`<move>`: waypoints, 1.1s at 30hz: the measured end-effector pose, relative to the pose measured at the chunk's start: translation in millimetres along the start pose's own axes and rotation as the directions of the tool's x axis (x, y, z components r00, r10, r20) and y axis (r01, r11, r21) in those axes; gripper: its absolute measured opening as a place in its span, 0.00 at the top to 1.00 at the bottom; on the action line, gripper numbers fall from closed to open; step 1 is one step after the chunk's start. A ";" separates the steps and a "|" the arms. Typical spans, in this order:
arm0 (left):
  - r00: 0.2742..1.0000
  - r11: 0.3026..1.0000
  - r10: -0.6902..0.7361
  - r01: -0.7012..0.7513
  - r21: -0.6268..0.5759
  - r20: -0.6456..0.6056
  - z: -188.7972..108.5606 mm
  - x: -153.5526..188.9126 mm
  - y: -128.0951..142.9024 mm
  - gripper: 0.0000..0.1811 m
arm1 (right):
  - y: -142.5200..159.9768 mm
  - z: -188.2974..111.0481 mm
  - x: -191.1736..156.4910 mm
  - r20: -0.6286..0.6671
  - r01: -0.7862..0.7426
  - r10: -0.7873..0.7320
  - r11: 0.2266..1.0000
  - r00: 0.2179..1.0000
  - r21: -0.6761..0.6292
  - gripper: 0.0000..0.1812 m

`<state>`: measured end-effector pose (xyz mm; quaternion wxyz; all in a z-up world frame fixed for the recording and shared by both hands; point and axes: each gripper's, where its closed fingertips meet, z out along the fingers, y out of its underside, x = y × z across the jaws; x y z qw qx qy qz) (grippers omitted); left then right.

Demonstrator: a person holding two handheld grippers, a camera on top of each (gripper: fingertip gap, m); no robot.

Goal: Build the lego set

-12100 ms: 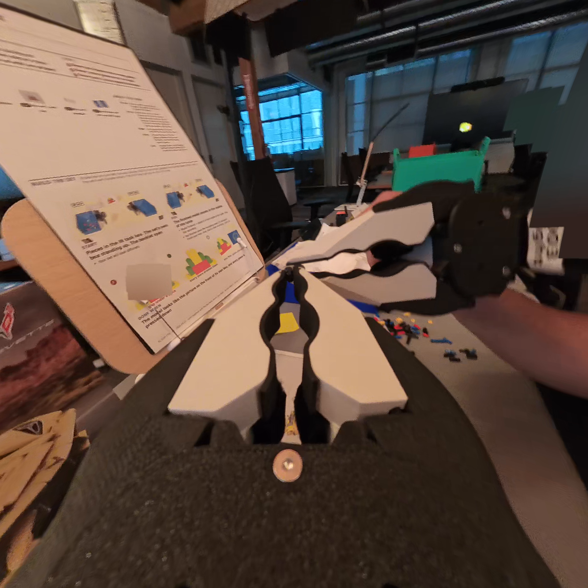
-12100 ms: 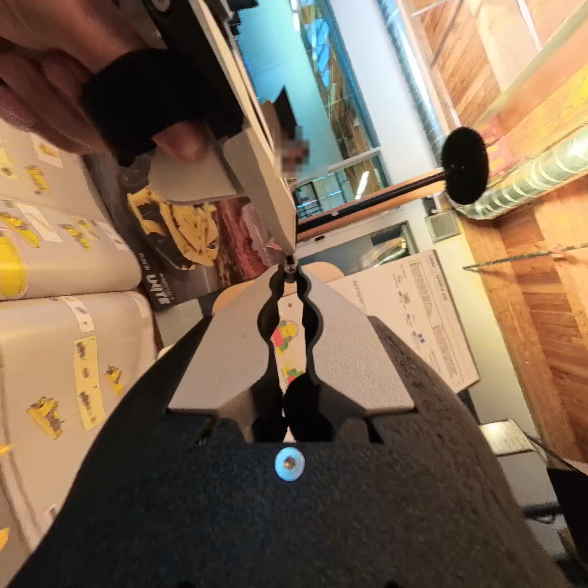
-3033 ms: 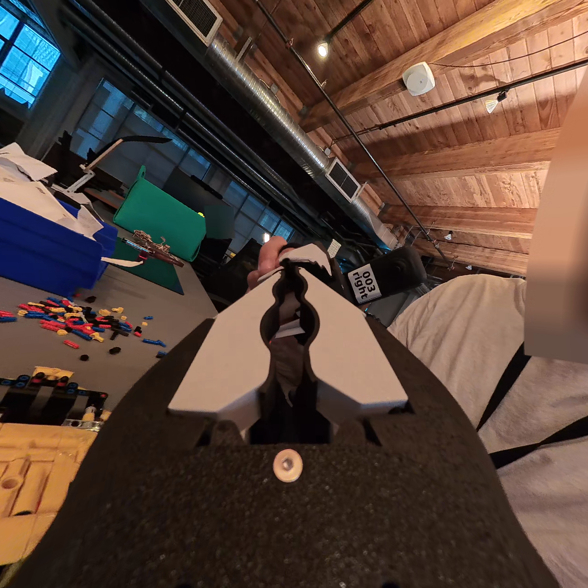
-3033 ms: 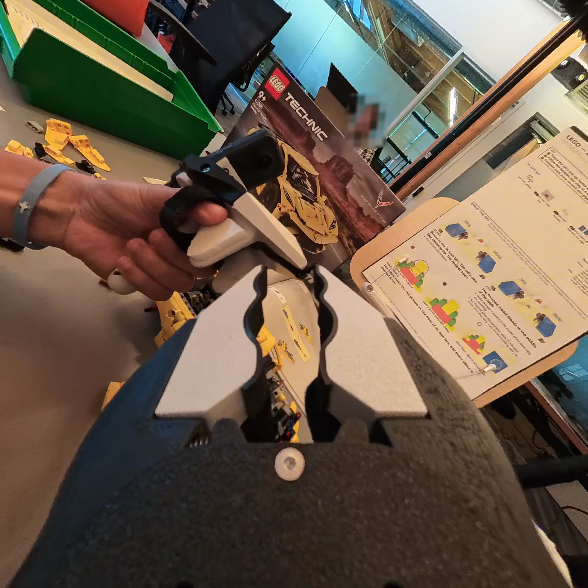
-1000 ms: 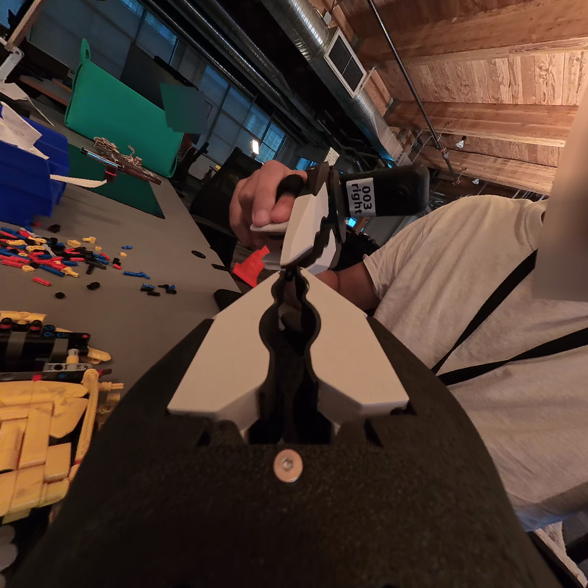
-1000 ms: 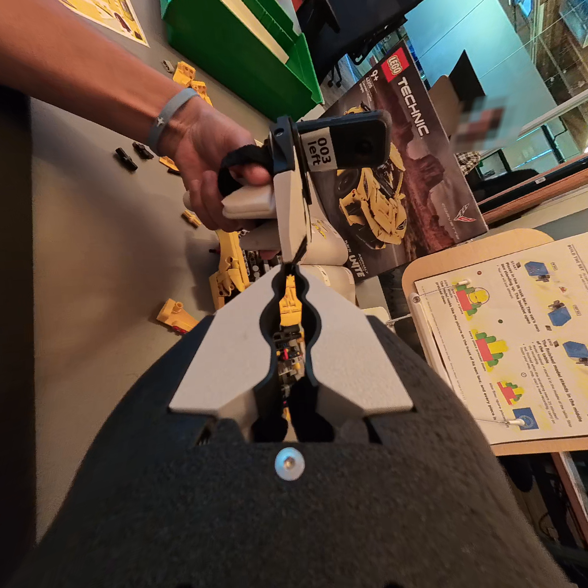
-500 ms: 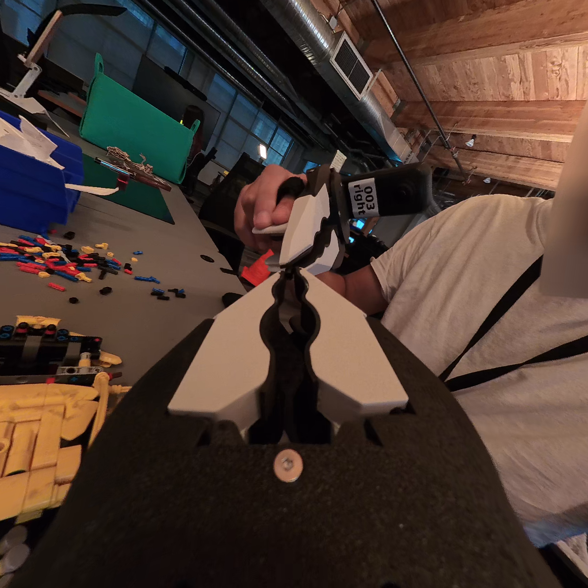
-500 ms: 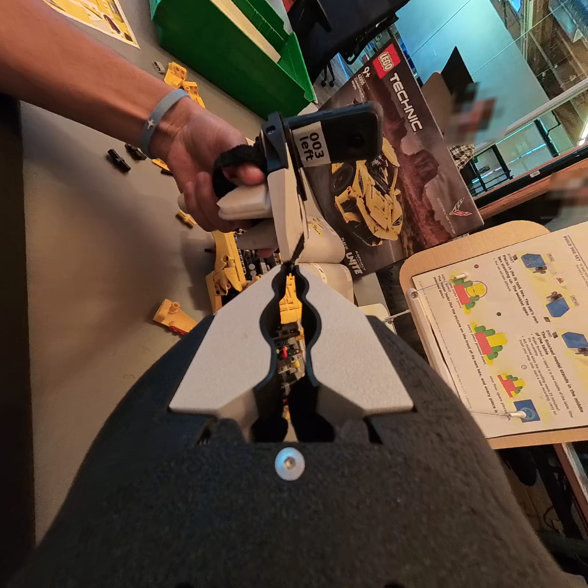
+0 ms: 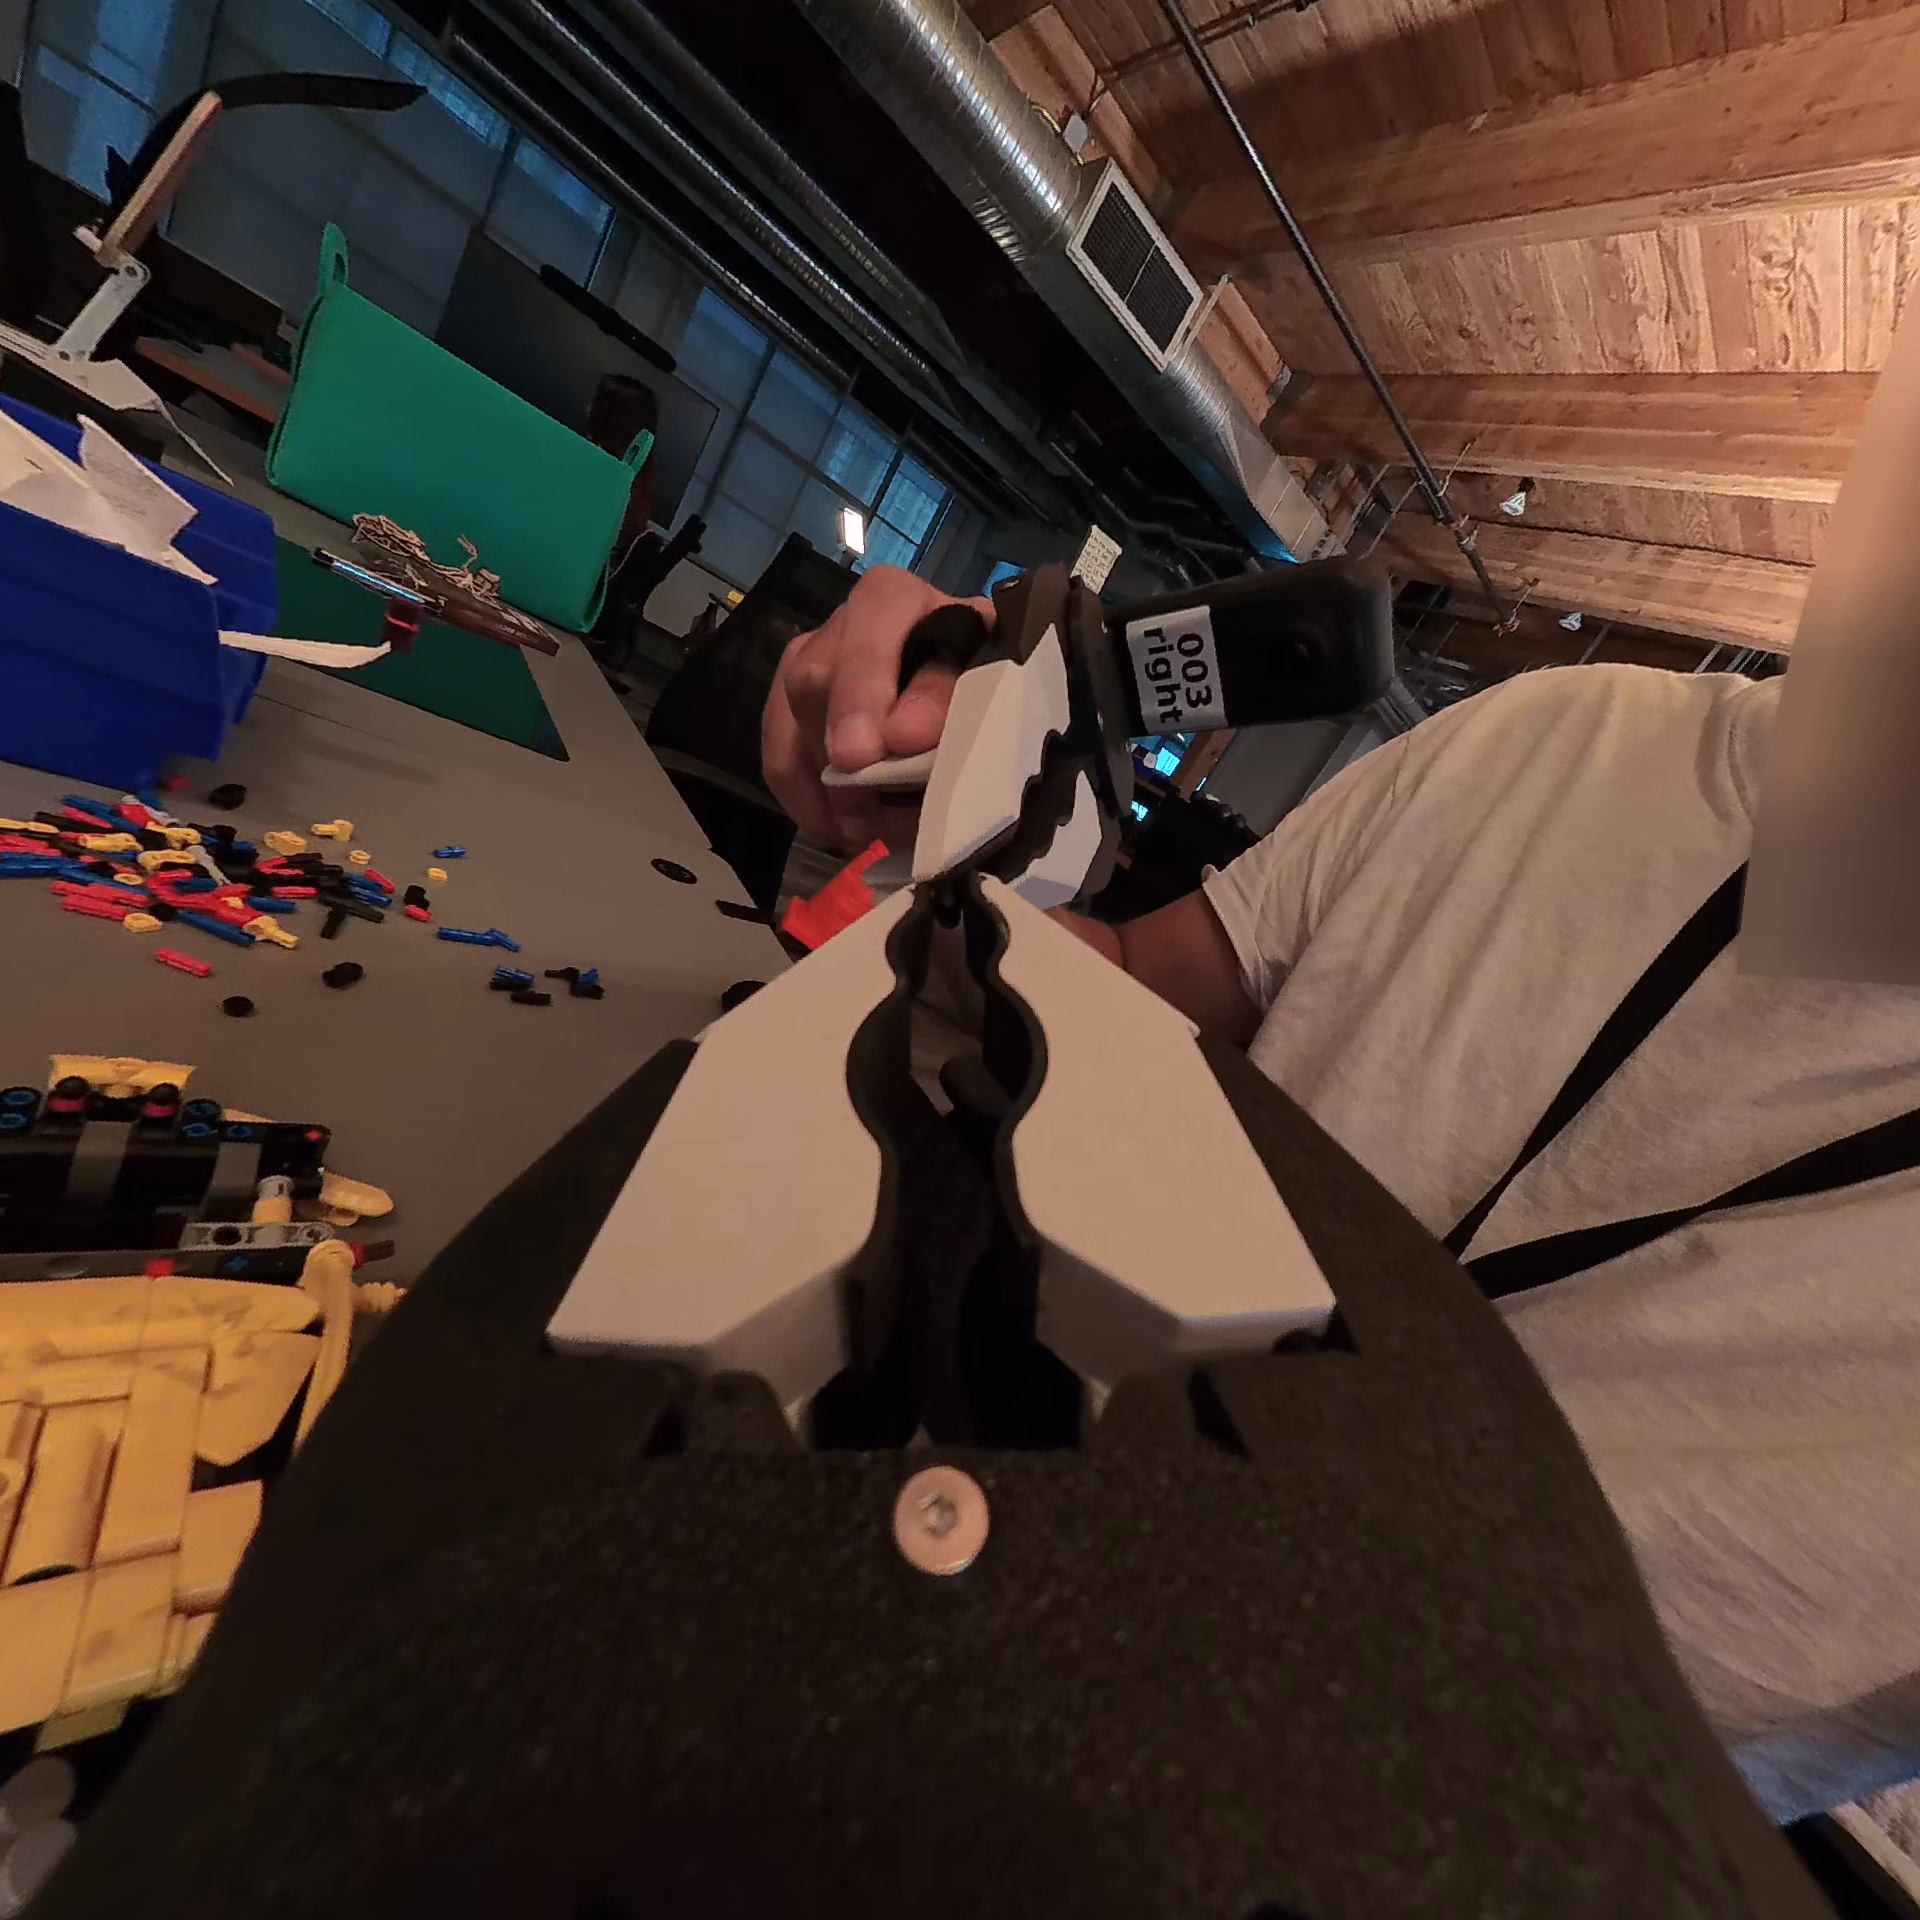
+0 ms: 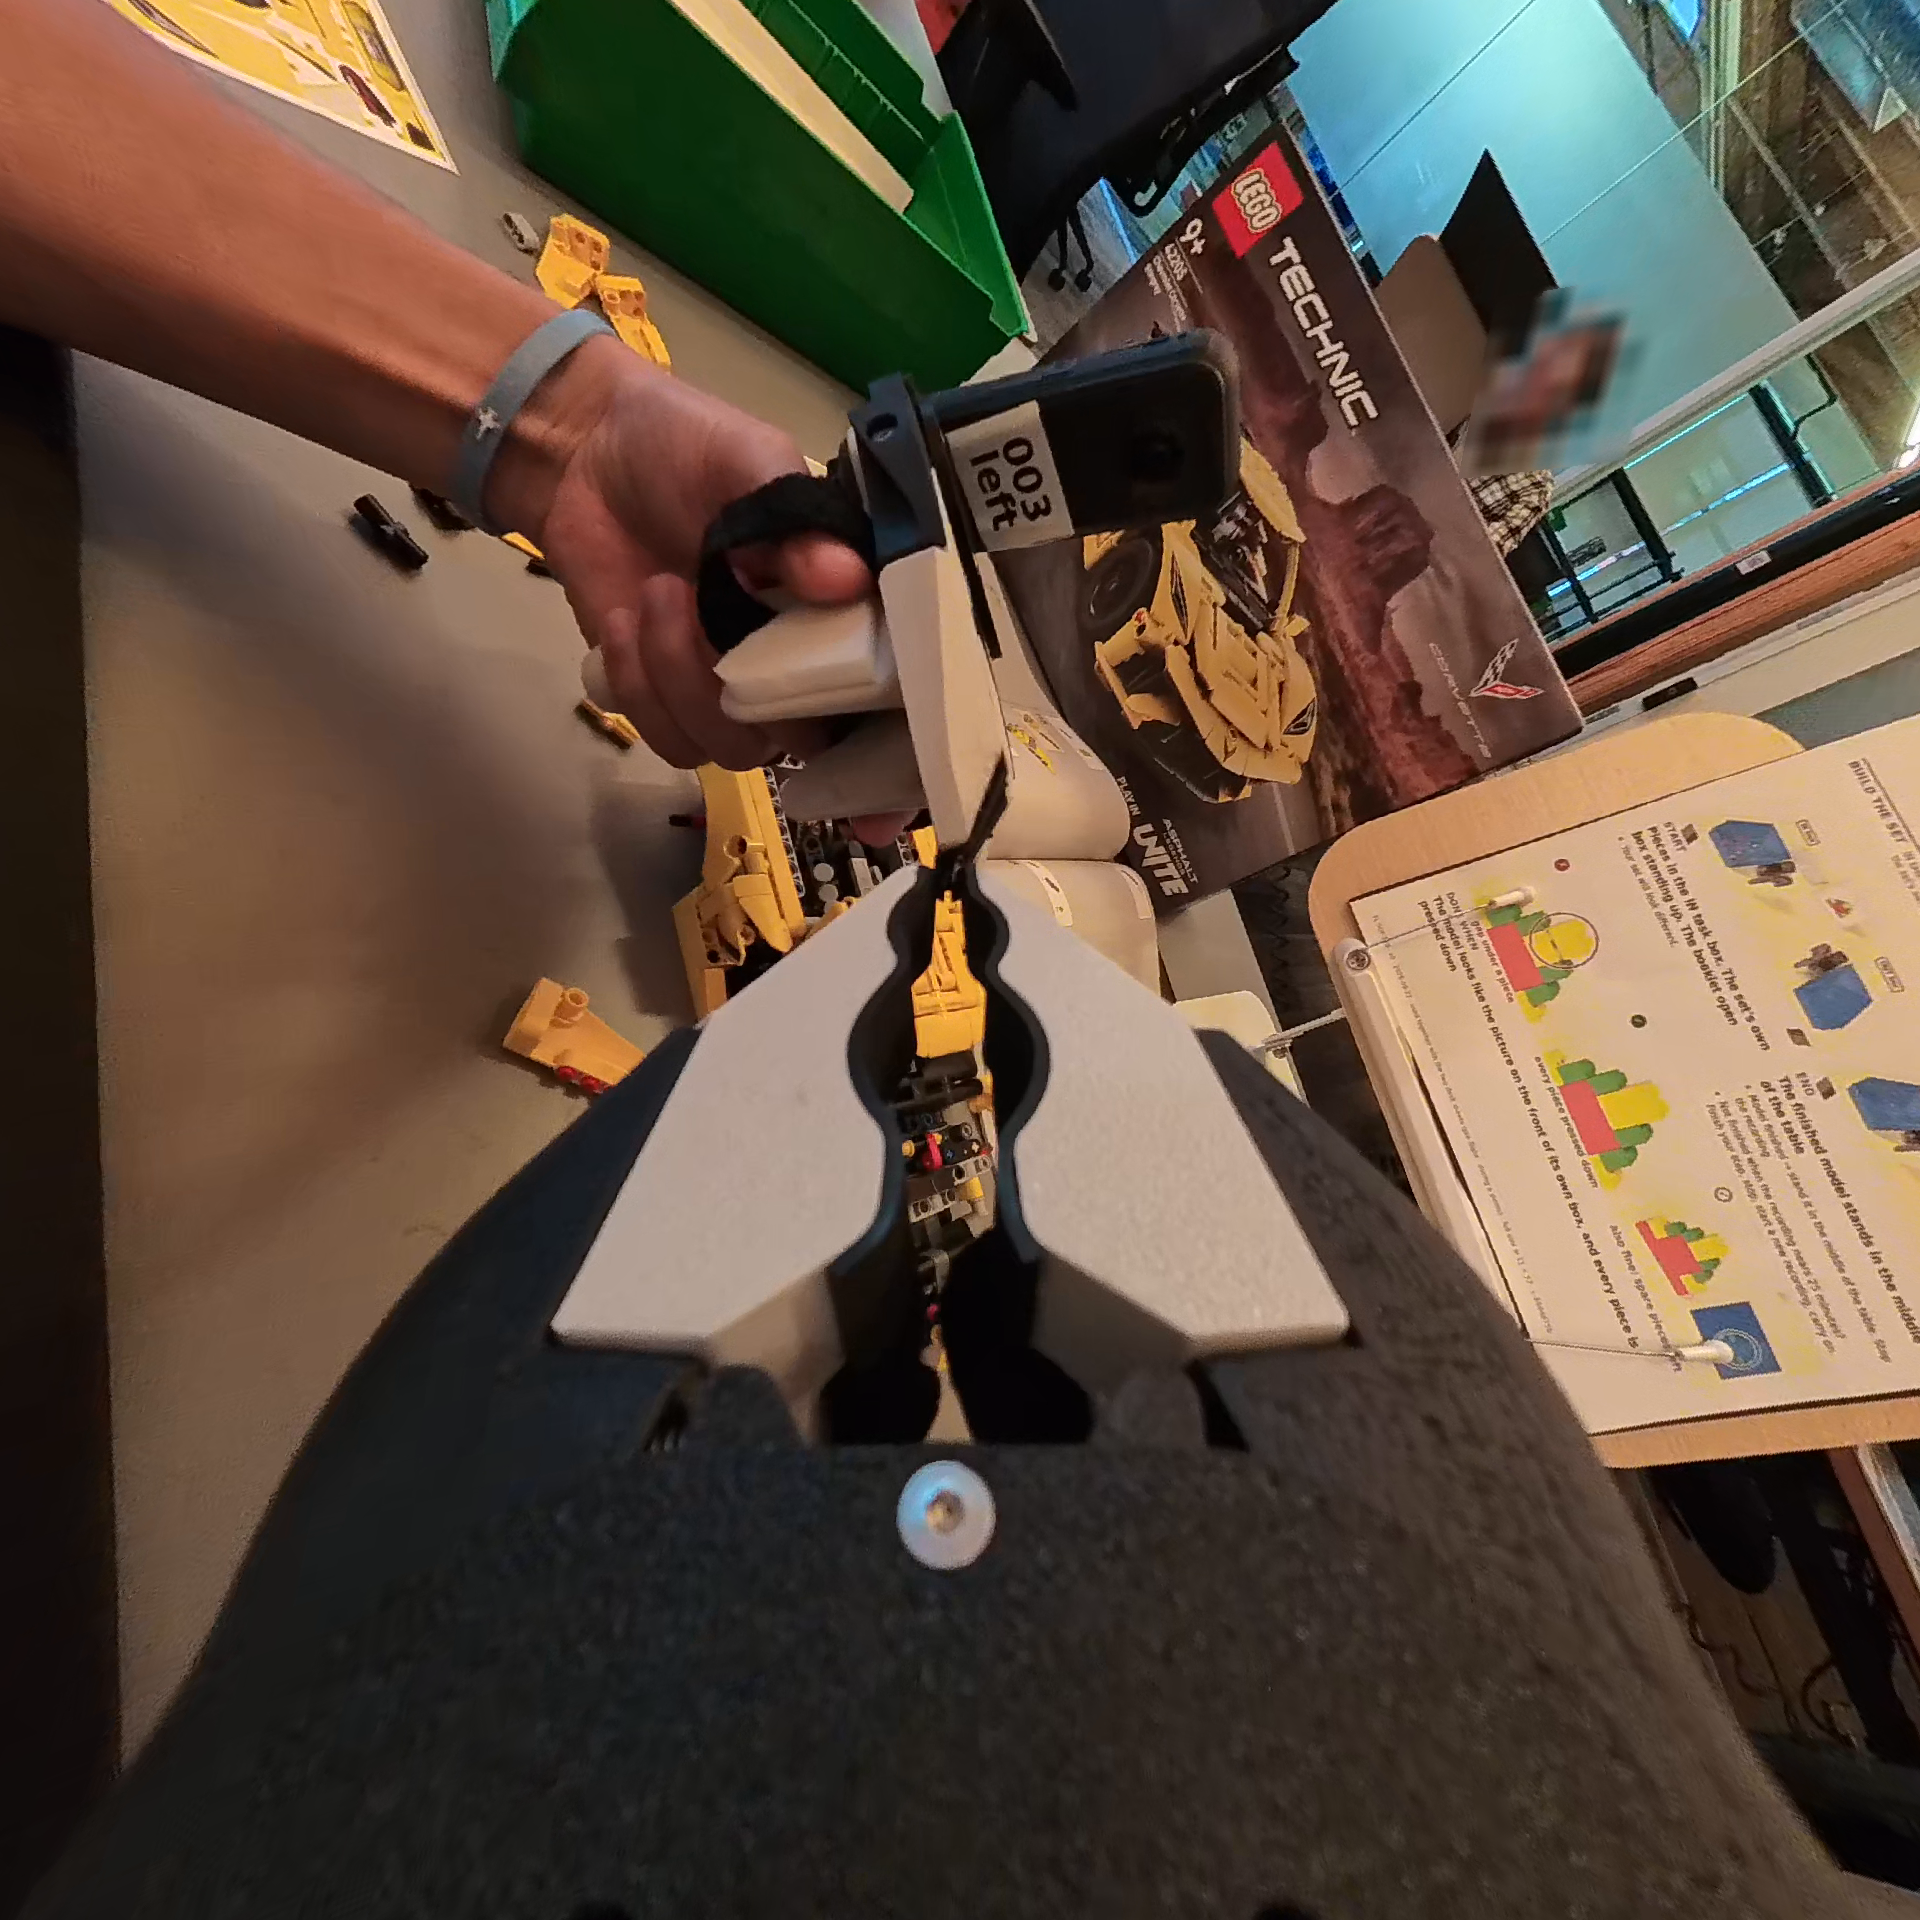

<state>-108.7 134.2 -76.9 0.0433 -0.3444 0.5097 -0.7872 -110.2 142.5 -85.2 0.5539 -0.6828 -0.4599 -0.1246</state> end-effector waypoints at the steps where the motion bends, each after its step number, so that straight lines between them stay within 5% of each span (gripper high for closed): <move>1: 1.000 1.000 0.000 0.000 -0.001 0.001 -0.1 0.1 0.0 0.97 | 0.0 0.1 0.0 0.000 -0.001 0.001 1.000 1.000 -0.001 0.98; 29: 0.994 0.993 0.093 -0.089 -0.073 0.061 0.2 -2.7 5.7 0.98 | 7.0 -1.2 -3.0 0.004 -0.048 0.048 0.999 0.999 -0.024 0.97; 33: 0.988 0.986 0.123 -0.111 -0.127 0.095 -5.2 -3.5 10.1 0.98 | 53.5 -11.9 -67.0 0.318 -0.247 0.310 0.943 0.896 -0.223 0.88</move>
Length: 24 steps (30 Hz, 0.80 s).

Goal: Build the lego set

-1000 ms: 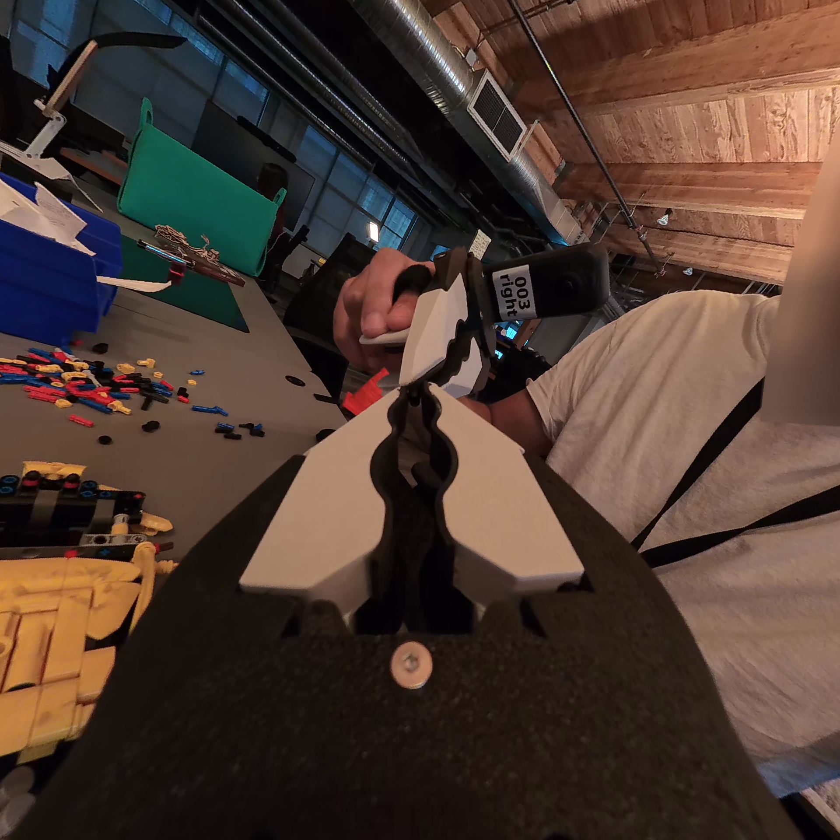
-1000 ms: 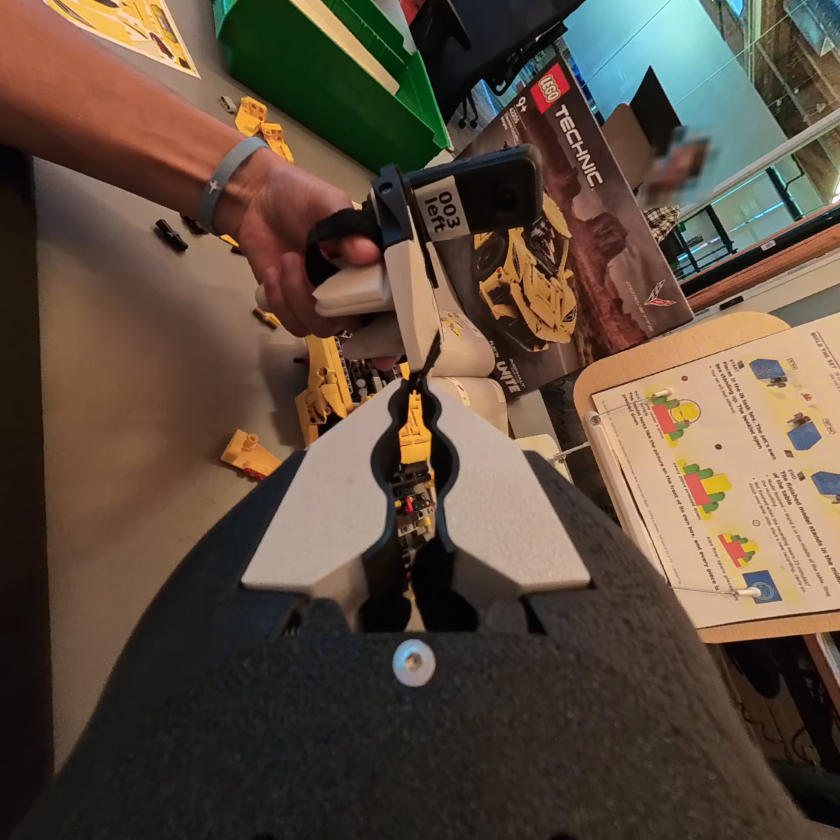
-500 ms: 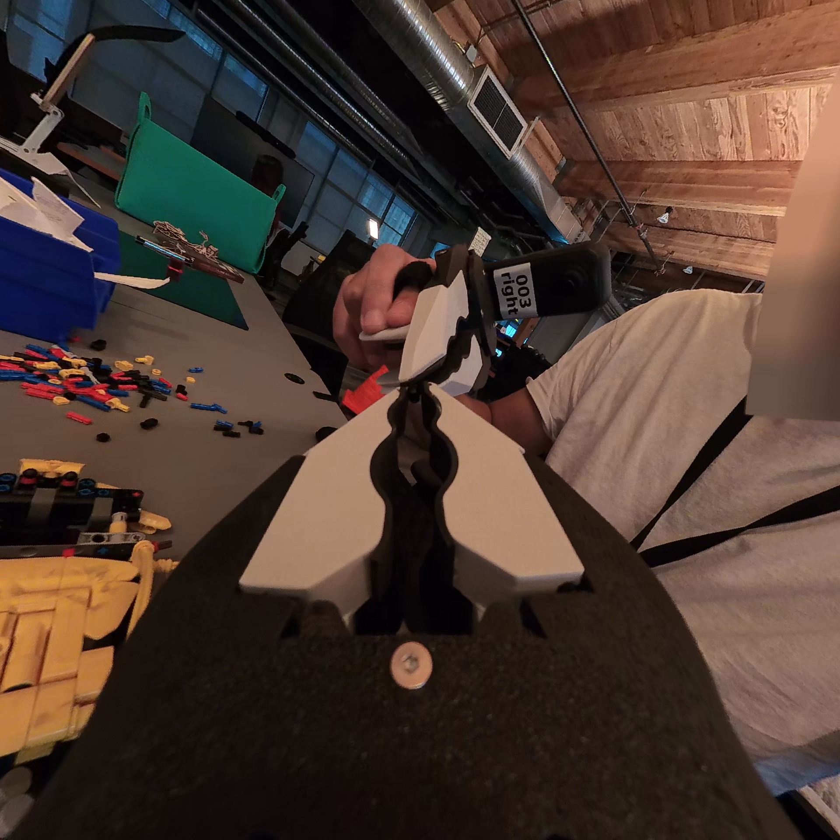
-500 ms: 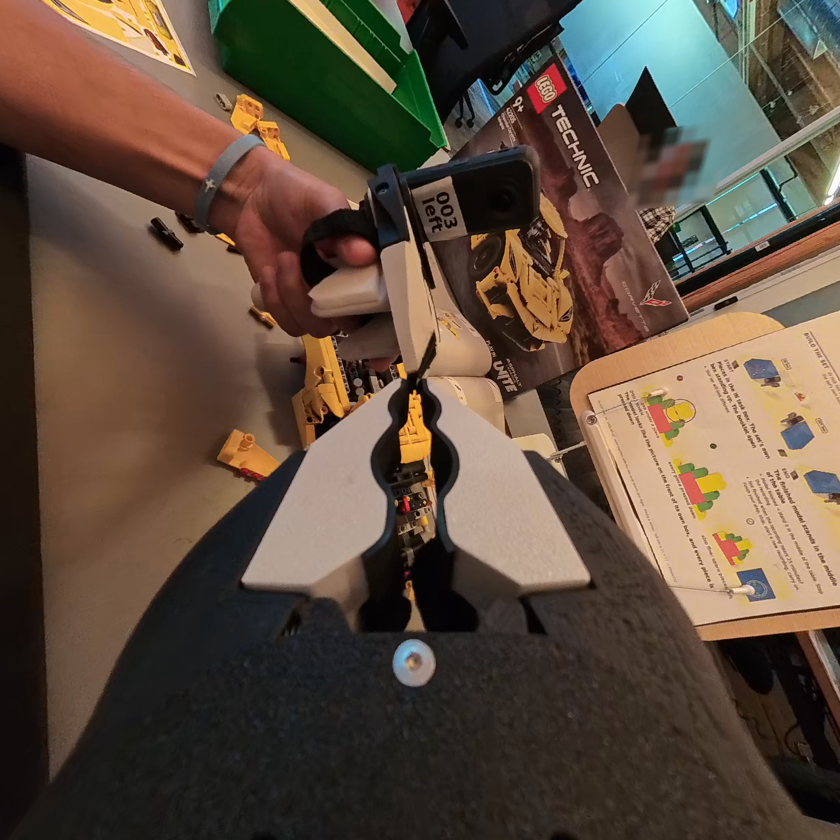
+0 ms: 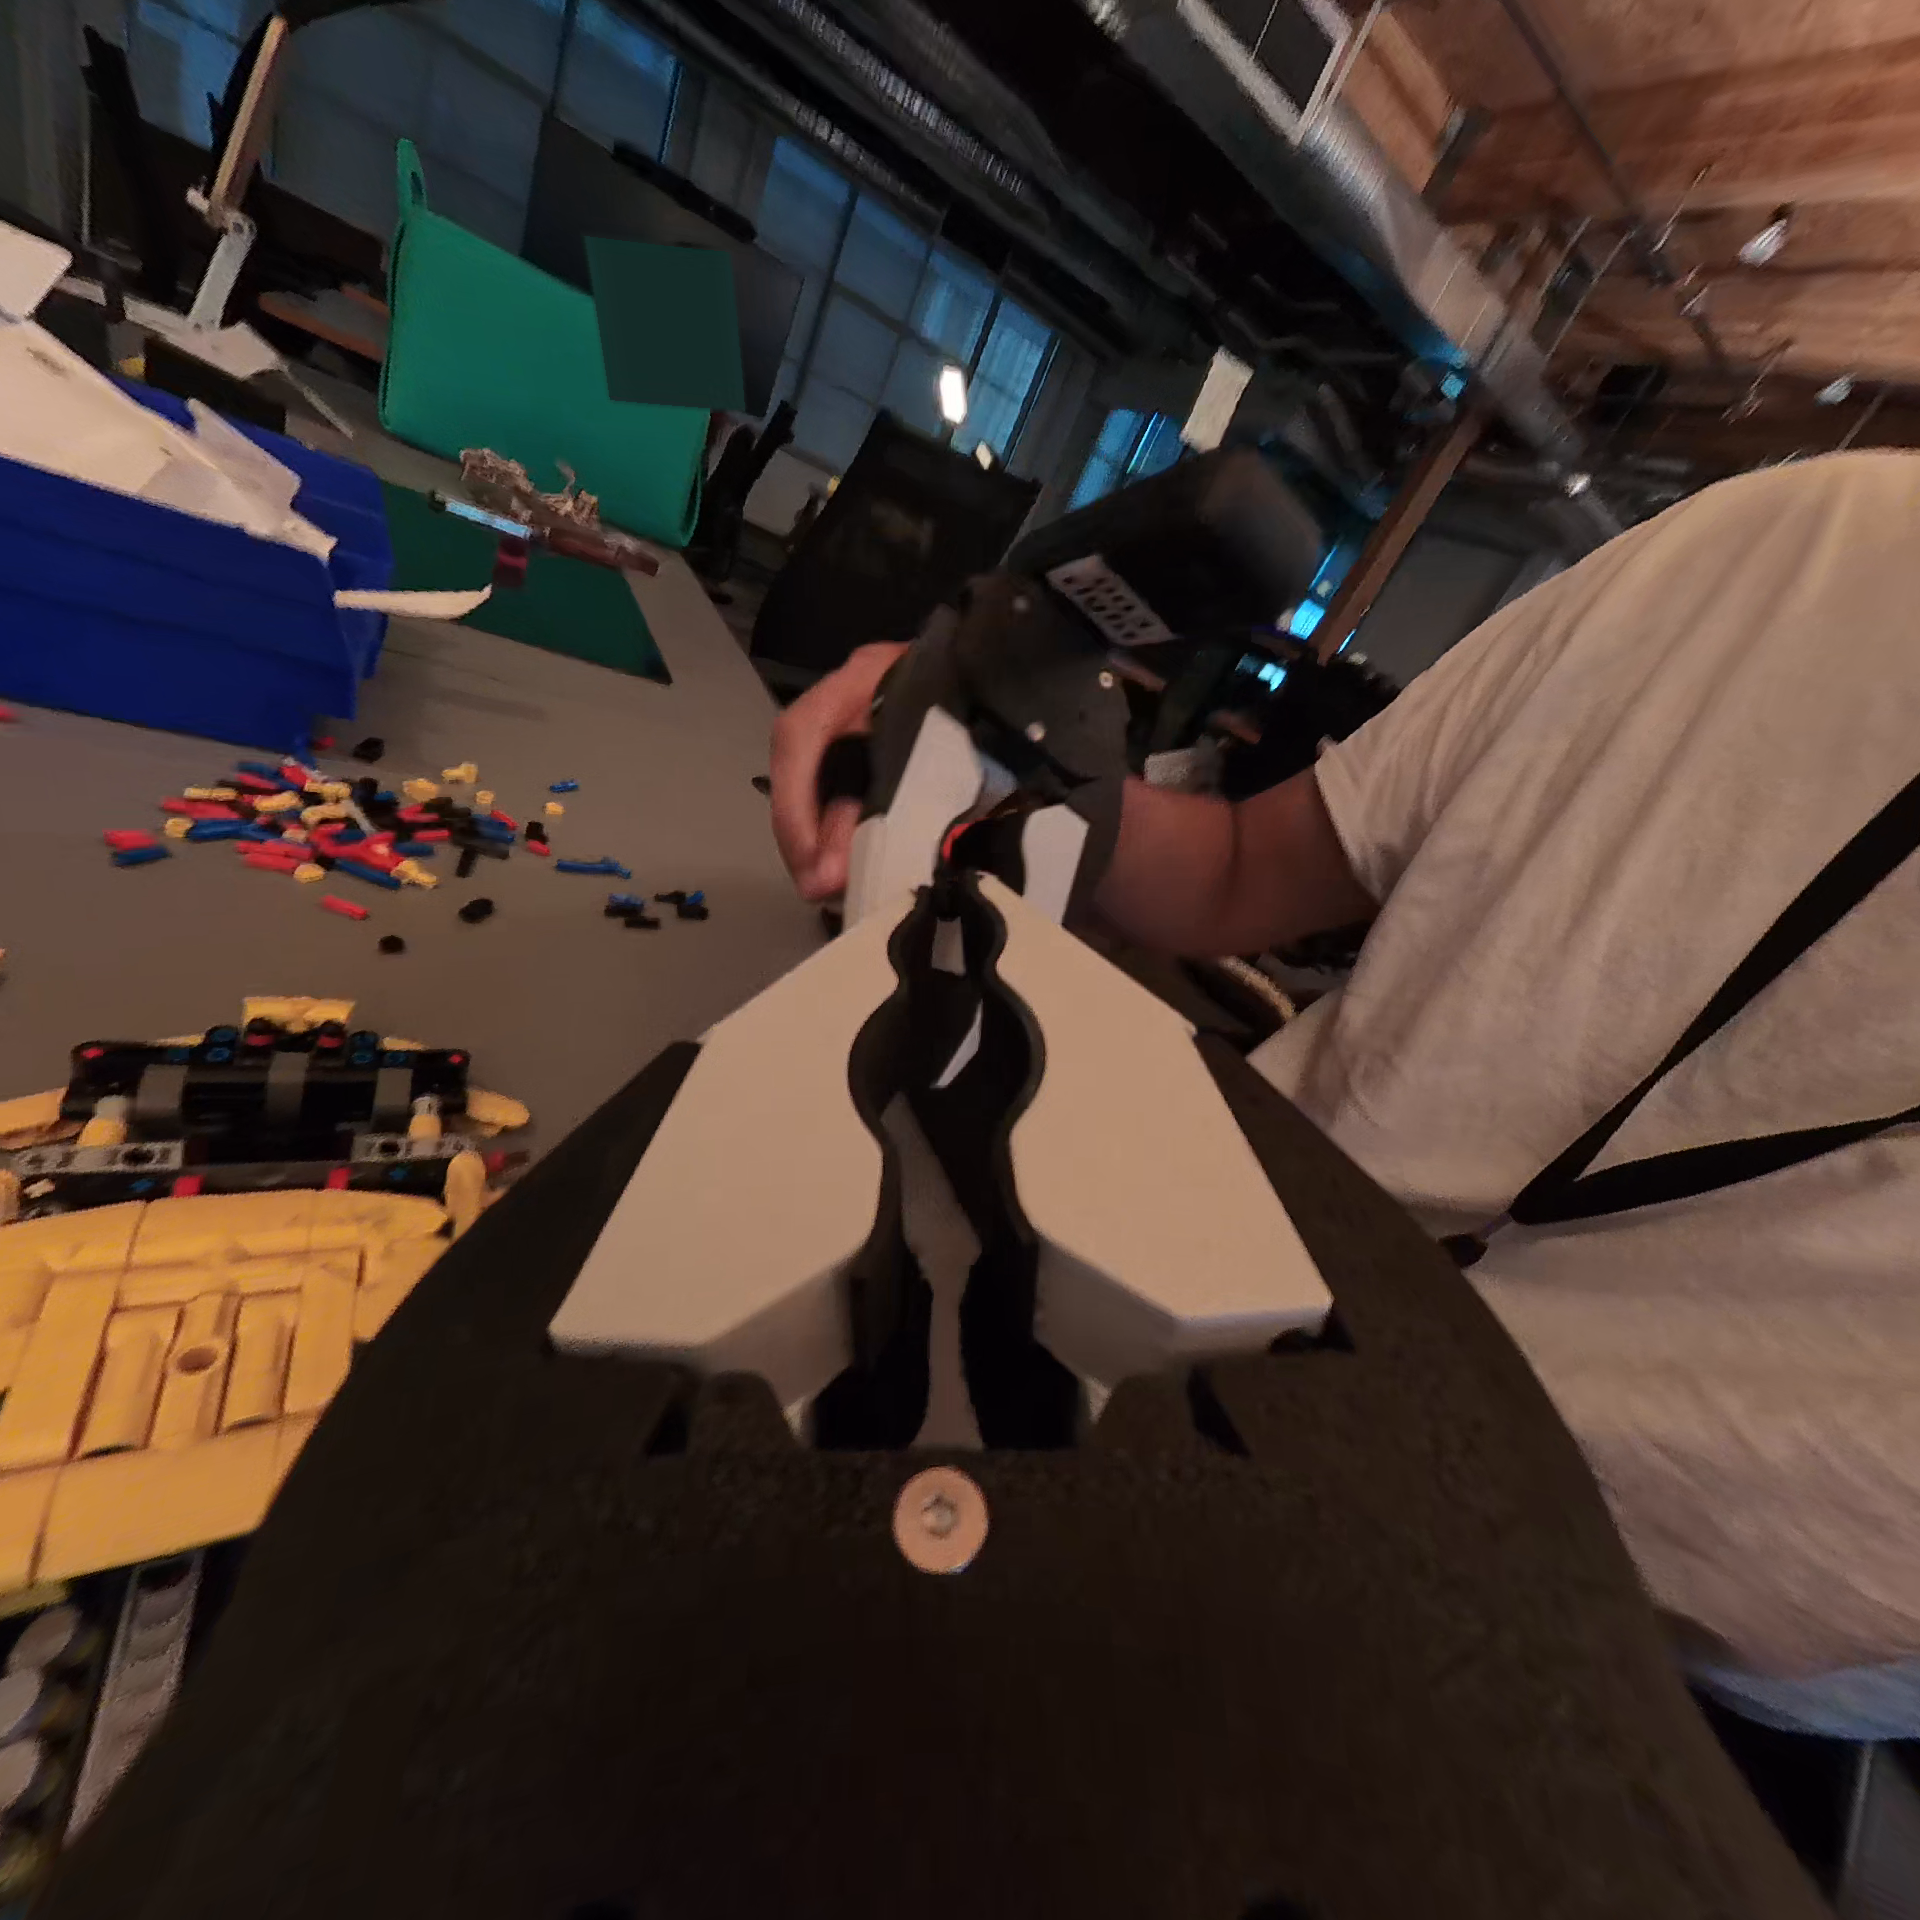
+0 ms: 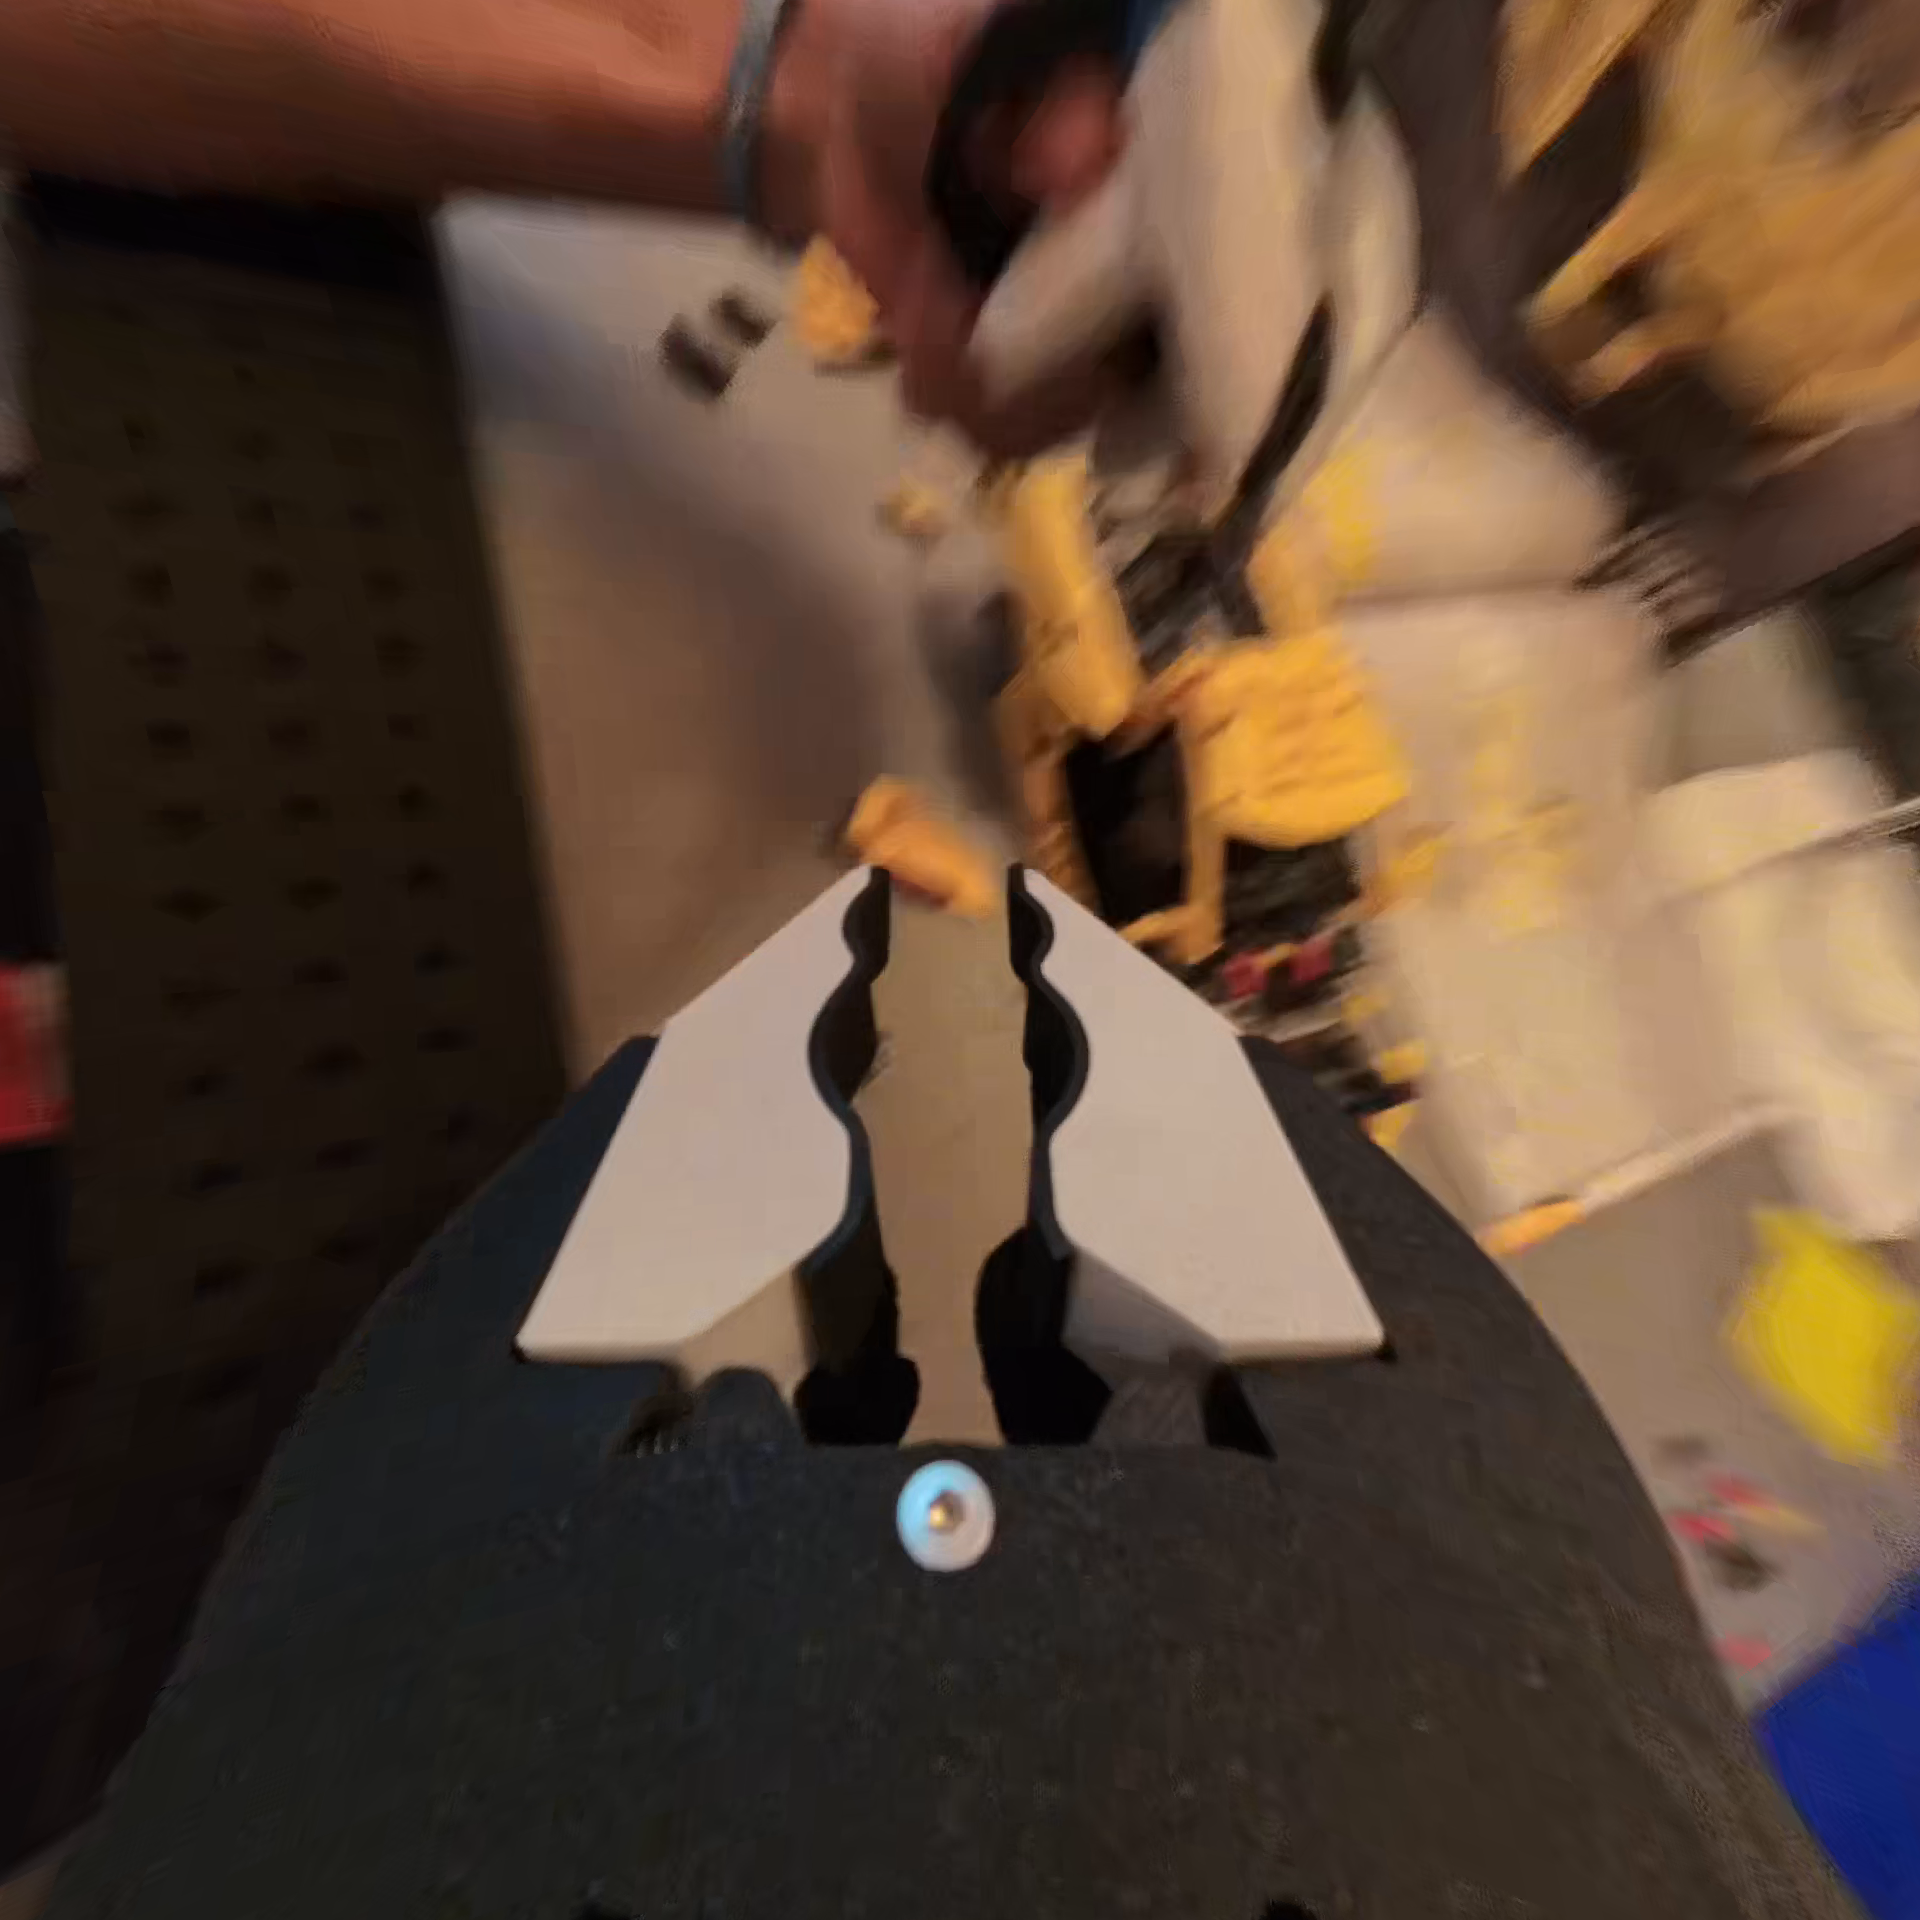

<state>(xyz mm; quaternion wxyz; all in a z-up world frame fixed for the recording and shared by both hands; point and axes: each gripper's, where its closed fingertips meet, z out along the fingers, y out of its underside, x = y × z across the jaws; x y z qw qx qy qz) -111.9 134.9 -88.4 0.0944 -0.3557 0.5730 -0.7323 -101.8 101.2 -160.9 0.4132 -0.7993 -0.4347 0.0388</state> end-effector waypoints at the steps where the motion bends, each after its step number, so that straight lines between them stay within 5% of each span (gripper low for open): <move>1: 1.000 0.999 0.006 -0.005 -0.036 0.022 0.5 -2.3 4.8 0.98 | 24.2 8.2 -10.2 0.063 -0.057 0.062 0.996 0.996 -0.073 0.85; 5: 0.994 0.987 0.012 0.005 -0.163 0.105 7.7 -14.9 26.8 0.98 | 79.4 29.8 -26.2 0.111 -0.149 0.163 0.980 0.980 -0.131 0.86; 8: 0.991 0.972 0.019 0.014 -0.236 0.135 13.9 -20.4 41.3 0.98 | 76.2 34.5 -21.0 0.090 -0.192 0.193 0.981 0.977 -0.020 0.90; 16: 0.971 0.885 0.086 0.029 -0.465 0.223 25.4 -35.0 86.1 0.98 | 85.9 53.5 -24.0 0.133 -0.195 0.198 0.980 0.971 -0.032 0.94; 19: 0.953 0.825 0.156 0.020 -0.565 0.261 28.8 -42.2 103.8 0.98 | 86.6 54.9 -17.9 0.069 -0.141 0.144 0.988 0.987 -0.056 0.97; 24: 0.921 0.817 0.249 -0.035 -0.575 0.299 37.1 -51.2 99.6 0.98 | 57.1 31.1 18.4 -0.263 0.025 -0.044 0.997 0.964 -0.075 0.97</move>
